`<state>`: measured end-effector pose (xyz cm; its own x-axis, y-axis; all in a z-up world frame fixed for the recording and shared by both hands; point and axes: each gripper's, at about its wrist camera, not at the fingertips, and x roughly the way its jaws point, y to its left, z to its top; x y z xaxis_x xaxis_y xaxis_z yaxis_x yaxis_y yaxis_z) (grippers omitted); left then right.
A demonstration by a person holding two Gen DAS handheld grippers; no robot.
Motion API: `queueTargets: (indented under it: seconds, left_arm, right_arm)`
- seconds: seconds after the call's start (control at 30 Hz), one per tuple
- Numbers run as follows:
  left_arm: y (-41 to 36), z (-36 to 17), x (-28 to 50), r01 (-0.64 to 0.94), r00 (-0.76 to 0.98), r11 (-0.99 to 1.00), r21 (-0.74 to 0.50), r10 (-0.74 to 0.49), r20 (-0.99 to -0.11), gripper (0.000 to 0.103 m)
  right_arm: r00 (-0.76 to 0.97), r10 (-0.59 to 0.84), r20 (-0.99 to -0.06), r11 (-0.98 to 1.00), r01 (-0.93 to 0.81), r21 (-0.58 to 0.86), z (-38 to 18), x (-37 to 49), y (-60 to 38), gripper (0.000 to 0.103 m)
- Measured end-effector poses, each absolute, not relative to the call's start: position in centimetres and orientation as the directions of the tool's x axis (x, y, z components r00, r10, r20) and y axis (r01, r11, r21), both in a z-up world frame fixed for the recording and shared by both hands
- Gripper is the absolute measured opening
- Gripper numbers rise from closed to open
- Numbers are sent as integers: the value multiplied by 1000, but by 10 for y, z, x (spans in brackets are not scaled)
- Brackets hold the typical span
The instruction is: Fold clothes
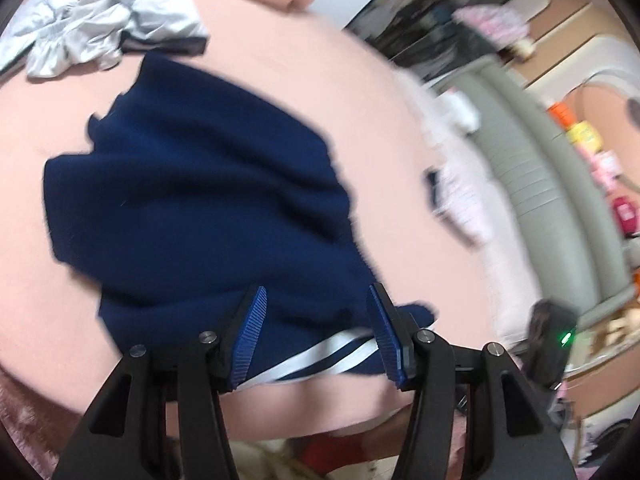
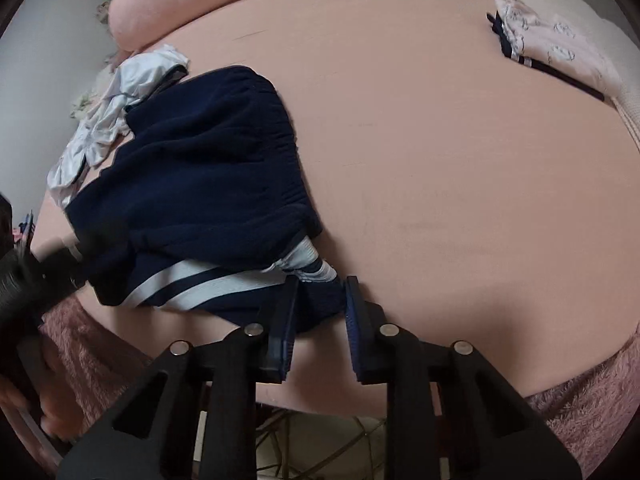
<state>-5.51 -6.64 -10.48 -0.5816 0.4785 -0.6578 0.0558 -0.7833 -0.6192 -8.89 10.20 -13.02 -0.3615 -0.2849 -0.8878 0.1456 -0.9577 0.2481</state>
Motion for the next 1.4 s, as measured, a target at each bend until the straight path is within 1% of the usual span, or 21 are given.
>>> queueTargets:
  seconds: [0.07,0.13,0.27,0.4,0.53,0.57,0.6,0.67,0.73,0.83,0.9,0.97,1.0,1.03,1.07,1.1,1.13,1.17,1.2,1.33,1.4]
  left_arm:
    - [-62,-112,-61,68,-560,-785,-616,481,-675,54]
    - [-55,-132,-67,95,-485,-823,-560,453,-748,54]
    - [-14,-141,-68,1,-359,-851,-524,489,-795,54]
    - [24,-152,-59,-53,-222,-749,-660,654,-724,54]
    - [27,-142,-58,-84,-273,-771,-632,627,-729,55]
    - [21,-139,-61,-71,-296,-769,-635,624,-723,56]
    - [12,-135,-64,-45,-326,-773,-633,610,-722,57]
    - [-9,-126,-69,3,-400,-782,-623,570,-718,57]
    - [-31,-116,-69,55,-474,-799,-599,507,-720,57]
    - [-61,-111,-58,166,-546,-828,-536,375,-749,63]
    - [-61,-124,-64,199,-534,-828,-525,357,-766,63]
    - [-62,-137,-70,232,-521,-827,-513,340,-783,63]
    - [-62,-144,-74,248,-514,-826,-507,331,-791,63]
    - [-62,-150,-77,264,-506,-825,-500,323,-800,63]
    - [-62,-157,-80,280,-499,-824,-493,314,-808,62]
    - [-62,-163,-83,296,-491,-822,-487,306,-815,58]
    - [-62,-169,-86,310,-483,-821,-480,299,-823,49]
    - [-59,-167,-86,290,-470,-828,-480,313,-825,28]
    - [-57,-163,-83,273,-457,-821,-502,348,-818,25]
    - [-41,-152,-72,173,-359,-781,-600,517,-777,25]
    - [-18,-155,-77,124,-293,-762,-636,584,-757,30]
  right_arm:
    - [-387,-285,-877,-957,170,236,-121,-82,102,18]
    - [-411,-256,-875,-964,171,202,-118,-81,105,17]
    - [-447,-162,-880,-986,107,127,-115,-93,132,17]
    - [-525,-66,-849,-998,56,43,-87,-114,172,17]
    - [-524,-170,-834,-982,24,185,-65,-127,201,17]
    - [-532,-166,-830,-982,15,187,-62,-124,205,23]
    - [-528,-170,-832,-981,10,194,-63,-121,205,41]
    - [-479,-204,-854,-974,9,228,-78,-119,195,56]
    - [-429,-239,-871,-965,6,261,-94,-116,186,58]
    - [-350,-291,-890,-950,-1,311,-117,-112,172,71]
    - [-297,-325,-898,-939,-9,343,-132,-109,162,73]
    - [-243,-359,-901,-927,-18,374,-148,-107,152,67]
    - [-230,-367,-901,-926,-6,378,-153,-106,146,50]
    - [-246,-357,-901,-933,40,359,-154,-106,136,39]
    - [-257,-344,-903,-939,72,337,-155,-107,129,22]
    - [-262,-325,-909,-946,79,316,-156,-108,127,10]
    - [-272,-322,-907,-947,72,314,-155,-110,130,7]
    - [-278,-328,-903,-944,55,326,-153,-111,135,5]
    - [-293,-307,-906,-950,42,308,-150,-111,141,4]
    - [-422,-89,-902,-995,-5,101,-118,-111,173,4]
    - [-475,24,-880,-998,-65,8,-101,-119,198,4]
